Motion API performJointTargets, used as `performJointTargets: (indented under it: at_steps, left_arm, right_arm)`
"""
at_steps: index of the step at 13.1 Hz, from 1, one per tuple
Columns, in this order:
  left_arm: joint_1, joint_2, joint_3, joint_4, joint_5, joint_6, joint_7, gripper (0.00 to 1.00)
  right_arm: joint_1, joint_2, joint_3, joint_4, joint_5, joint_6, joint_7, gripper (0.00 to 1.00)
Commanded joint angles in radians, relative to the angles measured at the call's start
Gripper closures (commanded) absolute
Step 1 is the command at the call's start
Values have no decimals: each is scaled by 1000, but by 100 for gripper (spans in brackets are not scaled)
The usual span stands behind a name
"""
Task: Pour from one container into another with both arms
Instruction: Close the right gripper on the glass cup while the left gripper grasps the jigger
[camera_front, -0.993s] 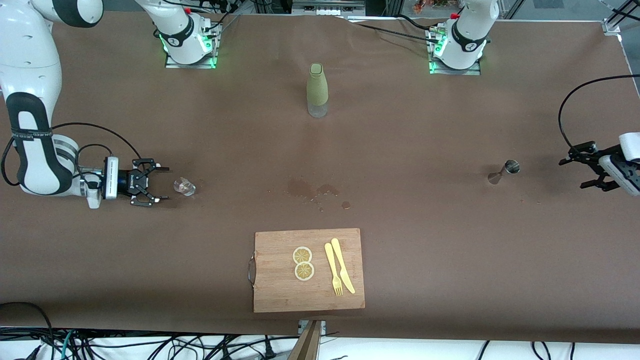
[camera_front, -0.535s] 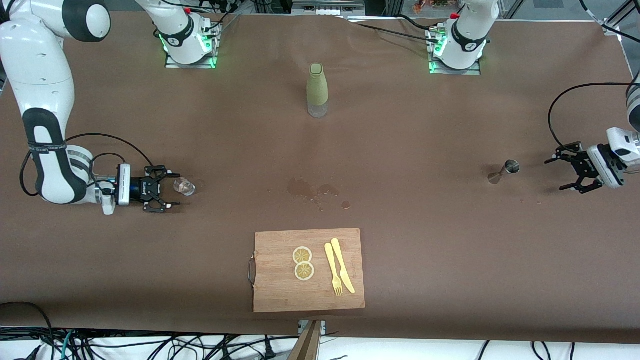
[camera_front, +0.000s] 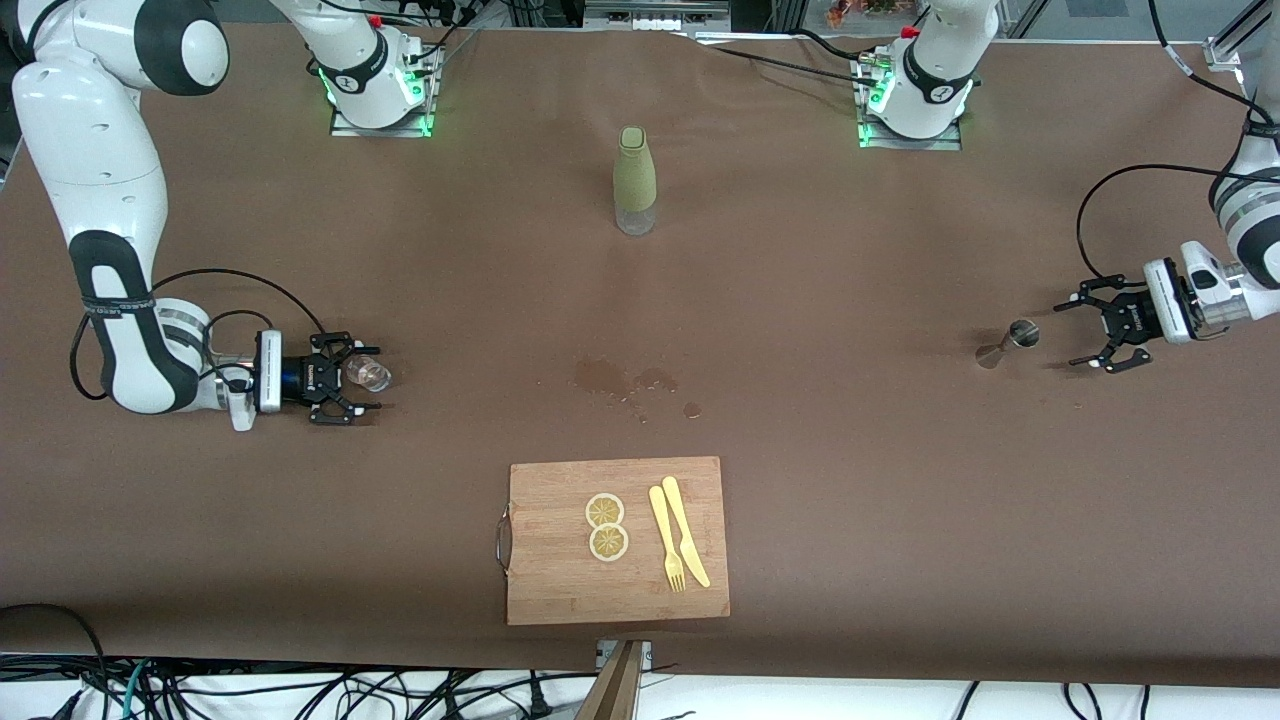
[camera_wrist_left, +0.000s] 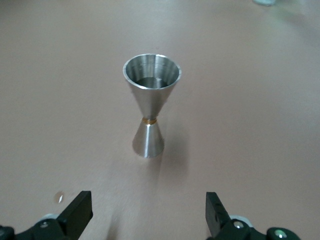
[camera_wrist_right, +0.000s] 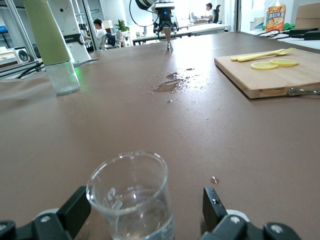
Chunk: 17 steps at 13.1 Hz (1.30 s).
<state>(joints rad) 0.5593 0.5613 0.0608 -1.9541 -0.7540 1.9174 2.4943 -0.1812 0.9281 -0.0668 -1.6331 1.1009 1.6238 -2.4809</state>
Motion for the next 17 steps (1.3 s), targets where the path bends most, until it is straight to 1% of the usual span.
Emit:
performJointTargets:
  at_steps: [1,3,4,5,8,9,10,12,14,16,17]
  left_arm:
    - [-7,40,-1,-20,-94,-14,142,0]
    - [-19,71,-2,-20,-129,-15,195,0]
    - [-21,84,-4,-20,-131,-26,201,0]
    - [-21,97,-7,-19,-139,-50,202,0]
    - [-36,107,-24,-16,-175,-83,205,0]
    - [-36,109,-27,-16,-192,-87,224,0]
    - [-41,109,-27,-16,-223,-87,260,0]
    - [-48,117,-27,-11,-255,-87,316,0]
    - [-56,118,-27,-9,-258,-87,319,0]
    - [-64,120,-27,-11,-290,-87,359,0]
    - [-68,126,-27,-11,-298,-87,379,4]
  right_arm:
    - [-7,31,30,21,16,-15,-9,1]
    - [-7,37,38,21,16,-15,-10,1]
    - [-9,43,38,21,16,-16,-10,3]
    - [-11,43,38,21,16,-16,-10,22]
    - [-14,43,35,21,13,-51,-9,65]
    - [-21,43,33,21,10,-53,-9,84]
    - [-24,43,33,21,10,-53,-9,100]
    - [-24,41,35,22,13,-73,-3,100]
    - [-24,37,35,25,14,-108,11,100]
    - [-17,35,39,64,14,-169,46,100]
    - [-6,34,42,91,14,-206,78,100]
